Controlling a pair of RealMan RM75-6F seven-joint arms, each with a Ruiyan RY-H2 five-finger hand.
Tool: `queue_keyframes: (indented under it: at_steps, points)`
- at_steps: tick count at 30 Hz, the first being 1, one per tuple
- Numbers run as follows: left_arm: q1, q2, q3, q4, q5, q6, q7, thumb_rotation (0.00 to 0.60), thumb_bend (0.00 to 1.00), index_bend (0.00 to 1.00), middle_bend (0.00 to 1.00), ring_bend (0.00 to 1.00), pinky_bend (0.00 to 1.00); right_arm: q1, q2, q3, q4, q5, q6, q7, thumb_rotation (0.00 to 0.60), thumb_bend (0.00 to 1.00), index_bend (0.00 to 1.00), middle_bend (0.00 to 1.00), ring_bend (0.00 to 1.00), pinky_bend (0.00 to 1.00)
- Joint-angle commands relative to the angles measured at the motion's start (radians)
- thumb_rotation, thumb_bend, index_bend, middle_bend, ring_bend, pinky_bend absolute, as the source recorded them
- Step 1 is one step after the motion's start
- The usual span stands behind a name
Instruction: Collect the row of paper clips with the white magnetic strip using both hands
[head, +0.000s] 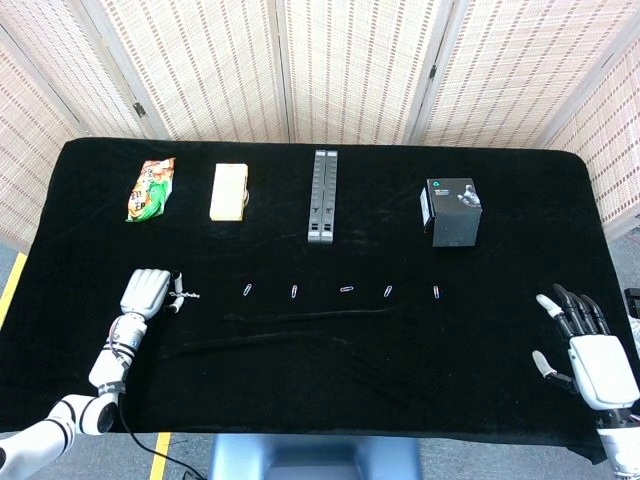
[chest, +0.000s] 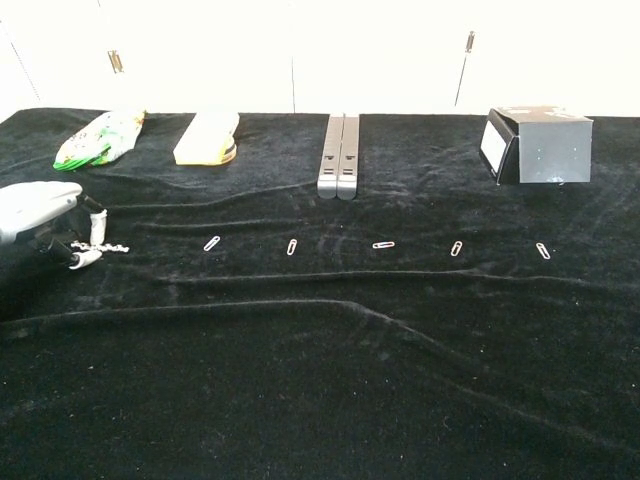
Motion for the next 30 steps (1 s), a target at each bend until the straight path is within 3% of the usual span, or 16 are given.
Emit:
queue_keyframes:
  at_steps: [1,12,21,30]
  points:
    - [0.005,0.007,-0.006,-0.014,0.001,0.022,-0.007,0.600,0.48,0.78,1.00,1.00,1.00,0.002,0.001,0.000,0.000,0.001,-0.004,0.002,0.600,0.36,0.10,0.00,0.00,0.00]
    - [0.006,0.022,-0.032,-0.114,0.002,0.082,-0.029,0.600,0.50,0.78,1.00,1.00,1.00,-0.001,0.008,-0.002,0.001,-0.004,0.004,0.023,0.600,0.36,0.10,0.00,0.00,0.00]
    - [-0.038,-0.011,-0.086,-0.182,-0.042,0.021,-0.154,0.600,0.50,0.78,1.00,1.00,1.00,-0.017,0.018,0.001,0.013,-0.007,0.038,0.070,0.600,0.36,0.10,0.00,0.00,0.00]
    - [-0.100,-0.068,-0.110,-0.175,-0.059,-0.028,-0.176,0.600,0.50,0.79,1.00,1.00,1.00,-0.036,0.024,0.001,0.029,0.009,0.052,0.114,0.600,0.36,0.10,0.00,0.00,0.00]
